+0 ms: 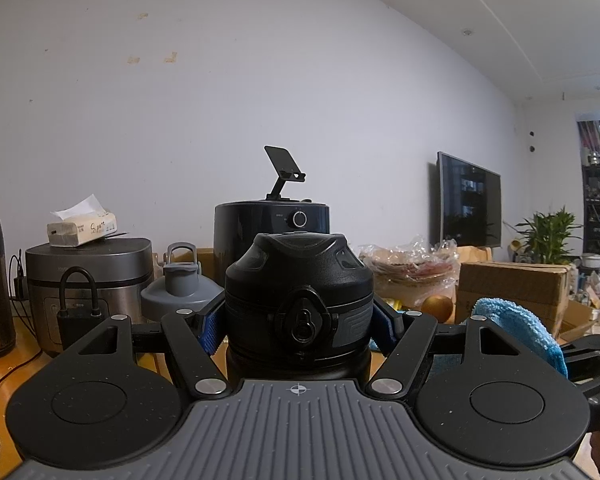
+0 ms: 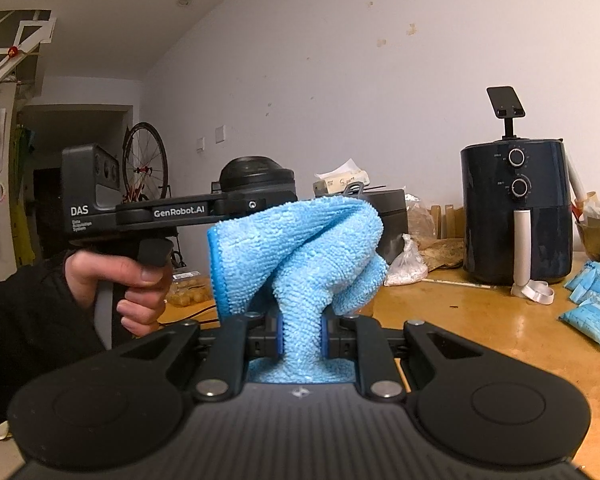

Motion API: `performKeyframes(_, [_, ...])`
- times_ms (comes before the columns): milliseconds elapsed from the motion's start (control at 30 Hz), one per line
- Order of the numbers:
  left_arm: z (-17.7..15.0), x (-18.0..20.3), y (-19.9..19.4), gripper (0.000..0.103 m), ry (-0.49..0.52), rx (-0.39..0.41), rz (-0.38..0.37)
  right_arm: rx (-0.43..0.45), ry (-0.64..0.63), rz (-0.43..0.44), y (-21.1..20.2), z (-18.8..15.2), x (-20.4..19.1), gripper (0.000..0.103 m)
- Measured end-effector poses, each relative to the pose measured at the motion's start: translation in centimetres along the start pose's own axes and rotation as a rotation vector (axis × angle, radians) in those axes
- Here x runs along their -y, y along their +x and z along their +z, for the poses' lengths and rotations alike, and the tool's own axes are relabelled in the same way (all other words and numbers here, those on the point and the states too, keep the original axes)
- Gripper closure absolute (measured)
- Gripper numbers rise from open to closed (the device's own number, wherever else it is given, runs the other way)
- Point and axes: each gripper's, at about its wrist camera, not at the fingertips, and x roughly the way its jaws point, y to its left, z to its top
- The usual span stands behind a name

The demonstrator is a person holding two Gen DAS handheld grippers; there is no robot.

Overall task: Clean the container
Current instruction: 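Rub the towel around the bottle base with the right gripper while the left holds it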

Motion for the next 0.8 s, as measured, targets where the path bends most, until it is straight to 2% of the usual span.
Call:
performKeyframes(100, [0.0, 0.0, 0.0, 0.035, 0.0, 0.001, 0.0, 0.002, 0.0, -0.025, 0.1, 0.1, 0.2, 0.092])
performKeyframes(333, [-0.1, 0.0, 0.1, 0.035, 0.0, 0.0, 0.0, 0.002, 0.013, -0.15, 0.2, -0.1, 1.6, 0.092])
performKeyframes(667, [0.0, 0.1, 0.3, 0.035, -0.001, 0.002, 0.001, 0.005, -0.022, -0.5, 0.1, -0.5, 3.4, 0.092])
performKeyframes(800, [0.0, 0.2, 0.4, 0.035, 0.001, 0.001, 0.004, -0.001, -0.025, -0.587, 0.2, -1.0, 3.8, 0.092])
